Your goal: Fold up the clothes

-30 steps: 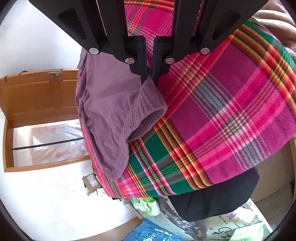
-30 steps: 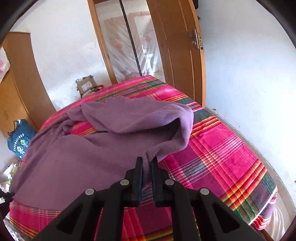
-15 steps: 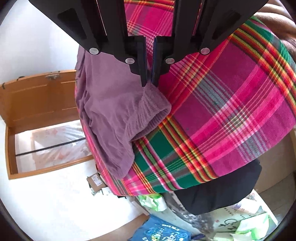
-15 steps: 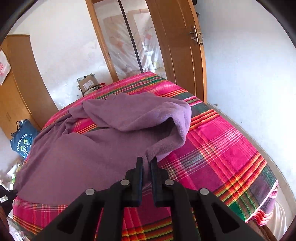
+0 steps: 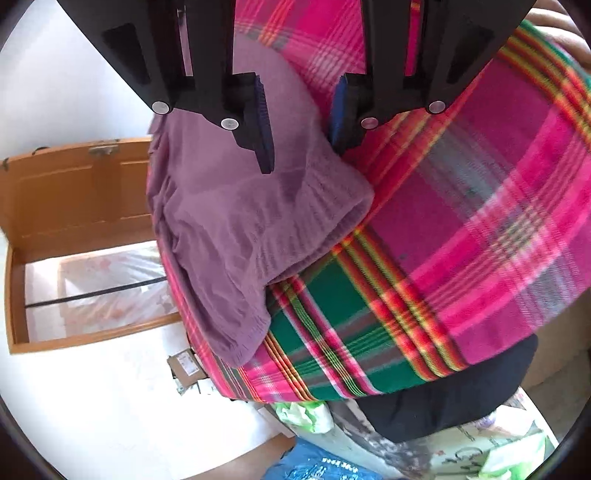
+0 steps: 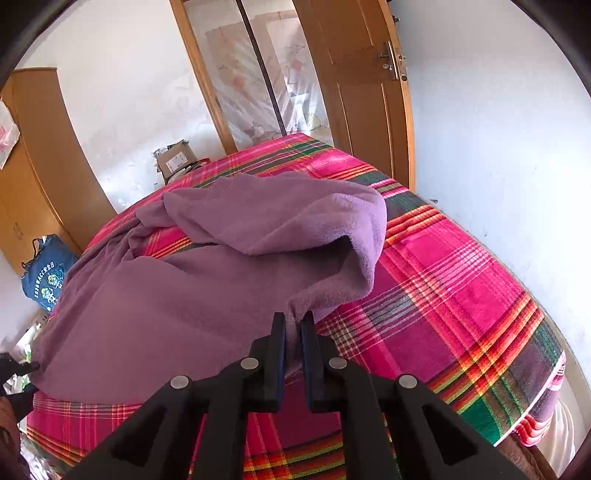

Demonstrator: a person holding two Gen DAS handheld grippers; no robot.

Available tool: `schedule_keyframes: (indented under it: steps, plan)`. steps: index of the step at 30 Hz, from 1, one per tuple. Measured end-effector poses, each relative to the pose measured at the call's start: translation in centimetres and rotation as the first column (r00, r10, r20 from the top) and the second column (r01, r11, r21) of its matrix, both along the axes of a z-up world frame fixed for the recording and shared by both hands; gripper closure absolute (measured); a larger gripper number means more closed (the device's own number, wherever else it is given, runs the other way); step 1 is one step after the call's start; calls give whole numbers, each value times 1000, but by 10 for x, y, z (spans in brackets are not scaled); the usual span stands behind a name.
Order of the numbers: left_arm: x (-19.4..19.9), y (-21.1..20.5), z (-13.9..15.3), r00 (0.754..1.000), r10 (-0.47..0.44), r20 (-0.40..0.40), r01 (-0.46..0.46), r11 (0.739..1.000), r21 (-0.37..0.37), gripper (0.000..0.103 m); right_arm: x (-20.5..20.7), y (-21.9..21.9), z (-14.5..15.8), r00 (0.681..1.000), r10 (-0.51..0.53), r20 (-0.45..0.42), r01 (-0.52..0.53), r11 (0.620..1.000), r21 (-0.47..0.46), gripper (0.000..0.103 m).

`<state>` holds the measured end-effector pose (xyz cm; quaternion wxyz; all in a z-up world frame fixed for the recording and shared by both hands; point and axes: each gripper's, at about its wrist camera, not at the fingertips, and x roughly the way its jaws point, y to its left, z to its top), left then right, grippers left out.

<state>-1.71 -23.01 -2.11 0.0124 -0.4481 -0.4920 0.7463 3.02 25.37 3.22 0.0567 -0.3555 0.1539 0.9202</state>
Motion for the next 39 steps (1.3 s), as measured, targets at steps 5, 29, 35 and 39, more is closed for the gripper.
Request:
schedule_keyframes:
  steps: [5,29,35,39]
  plan:
    - [-5,3,-2,1000,-19,-1,19,1000,7,98,-1,-1,-3,1000,-1,5,1,1000,0,95]
    - [55,-16,24,995,35,-96,-34,999,8,100,40,10,30,995,15,-96,-17,1000,-16,96]
    - [73,-17,13,996,39,-80,-37,999,25,99,50,15,26,997,12,-82,-15,999,-31,96]
    - [82,-17,8,997,44,-70,-41,999,32,100,53,19,19,998,7,-62,-9,999,-35,96]
